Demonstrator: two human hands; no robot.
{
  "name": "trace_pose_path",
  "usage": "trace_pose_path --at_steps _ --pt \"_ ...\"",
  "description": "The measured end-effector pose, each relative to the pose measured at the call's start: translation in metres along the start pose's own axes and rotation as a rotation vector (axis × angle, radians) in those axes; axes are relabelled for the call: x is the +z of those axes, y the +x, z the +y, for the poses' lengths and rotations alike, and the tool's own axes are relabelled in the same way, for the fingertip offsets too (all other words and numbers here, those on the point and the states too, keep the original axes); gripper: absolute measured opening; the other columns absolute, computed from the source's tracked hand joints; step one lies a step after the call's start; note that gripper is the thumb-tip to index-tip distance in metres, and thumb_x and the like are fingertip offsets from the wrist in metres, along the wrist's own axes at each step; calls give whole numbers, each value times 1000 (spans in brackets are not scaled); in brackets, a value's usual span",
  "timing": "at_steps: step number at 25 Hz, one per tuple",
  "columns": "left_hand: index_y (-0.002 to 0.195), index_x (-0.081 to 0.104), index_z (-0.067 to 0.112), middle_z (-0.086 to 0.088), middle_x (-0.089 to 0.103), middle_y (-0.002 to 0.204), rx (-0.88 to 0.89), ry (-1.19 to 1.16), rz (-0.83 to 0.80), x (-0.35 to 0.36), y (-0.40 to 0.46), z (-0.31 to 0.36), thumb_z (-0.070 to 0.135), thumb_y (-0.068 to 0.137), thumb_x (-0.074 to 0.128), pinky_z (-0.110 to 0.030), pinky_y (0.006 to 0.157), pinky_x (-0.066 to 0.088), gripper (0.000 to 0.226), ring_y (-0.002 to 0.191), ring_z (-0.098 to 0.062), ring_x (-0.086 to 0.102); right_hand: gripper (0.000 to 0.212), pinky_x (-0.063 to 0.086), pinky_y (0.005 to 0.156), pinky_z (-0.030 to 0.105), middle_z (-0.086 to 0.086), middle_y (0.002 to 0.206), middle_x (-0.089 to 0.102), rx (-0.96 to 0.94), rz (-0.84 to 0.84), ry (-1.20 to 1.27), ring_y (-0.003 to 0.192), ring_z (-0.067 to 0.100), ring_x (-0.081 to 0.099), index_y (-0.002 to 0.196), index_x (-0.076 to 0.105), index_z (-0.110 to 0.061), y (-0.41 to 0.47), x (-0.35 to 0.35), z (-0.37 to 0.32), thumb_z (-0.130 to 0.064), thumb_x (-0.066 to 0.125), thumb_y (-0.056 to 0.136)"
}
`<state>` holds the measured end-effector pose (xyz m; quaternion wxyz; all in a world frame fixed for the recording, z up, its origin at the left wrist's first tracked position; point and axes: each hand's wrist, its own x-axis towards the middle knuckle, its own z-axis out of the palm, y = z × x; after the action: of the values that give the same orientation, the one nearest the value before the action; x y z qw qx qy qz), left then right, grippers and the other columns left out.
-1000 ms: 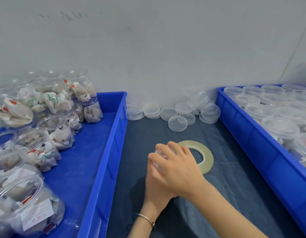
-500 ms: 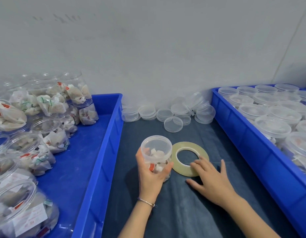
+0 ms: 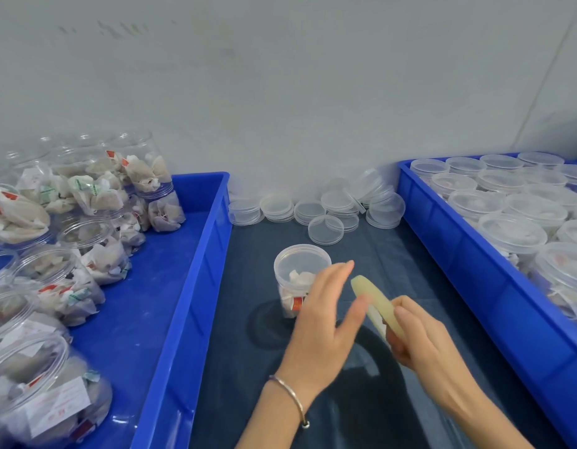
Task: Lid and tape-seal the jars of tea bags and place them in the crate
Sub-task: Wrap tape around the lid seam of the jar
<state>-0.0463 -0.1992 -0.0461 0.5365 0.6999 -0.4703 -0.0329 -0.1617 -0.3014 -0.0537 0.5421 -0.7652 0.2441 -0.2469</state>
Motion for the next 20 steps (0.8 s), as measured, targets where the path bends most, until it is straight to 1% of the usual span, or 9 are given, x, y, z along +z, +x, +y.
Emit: trace_pose_path --at_steps 1,2,4,7,9,12,14,17,20 --pt "141 40 16 10 42 143 -31 29 -93 3 -1 1 46 95 41 -11 109 24 55 131 10 29 34 29 49 22 -4 55 39 -28 -9 -22 50 8 33 73 44 -10 -2 5 -2 -40 38 88" --pt "144 36 17 11 37 146 -58 62 -124 5 -2 0 48 92 37 -5 108 17 60 131 16 22 33 29 49 23 -4 54 40 -48 -9 -51 50 9 33 75 47 -11 -3 10 -2 -40 36 84" --pt "144 37 17 14 37 144 -76 88 -97 6 -5 0 49 90 35 1 103 14 62 127 19 21 33 30 51 27 -2 54 42 -84 0 -121 50 9 35 79 49 -14 -5 15 0 -43 33 83" --pt "129 57 13 16 52 125 -33 61 39 4 -9 -3 34 93 52 -5 99 31 42 115 14 41 31 31 51 25 -3 53 45 -154 9 -258 49 8 39 82 48 -17 -5 17 4 -42 32 89" --pt "110 70 12 12 62 107 -64 -16 163 2 -9 -6 19 89 65 -13 87 44 23 99 3 56 21 30 50 21 -5 54 48 -215 3 -336 49 10 42 81 46 -20 -6 14 7 -34 33 90" --pt "81 75 9 6 69 81 -129 -162 250 -5 -4 -11 4 81 71 -18 72 51 6 77 -7 65 13 31 51 20 -4 57 49 -305 -27 -418 49 12 43 79 45 -25 -9 8 6 -35 37 81" --pt "78 71 10 6 66 77 -103 -140 214 -8 -3 -11 3 83 70 -17 67 51 9 71 -9 64 18 32 51 21 -2 58 50 -337 -45 -426 49 13 44 79 46 -24 -11 4 7 -39 36 78" --pt "83 61 11 6 57 84 3 56 143 -7 -6 -10 6 91 59 -22 66 50 10 70 -9 59 9 32 51 24 0 59 51 -340 -50 -449 51 16 44 80 47 -22 -12 4 7 -28 41 79" --pt "89 61 17 10 60 87 -42 -43 87 -11 -8 -14 11 93 58 -21 71 51 8 79 -8 62 10 30 51 22 1 59 49 -346 -52 -449 50 14 42 79 48 -20 -12 3 7 -27 40 79"
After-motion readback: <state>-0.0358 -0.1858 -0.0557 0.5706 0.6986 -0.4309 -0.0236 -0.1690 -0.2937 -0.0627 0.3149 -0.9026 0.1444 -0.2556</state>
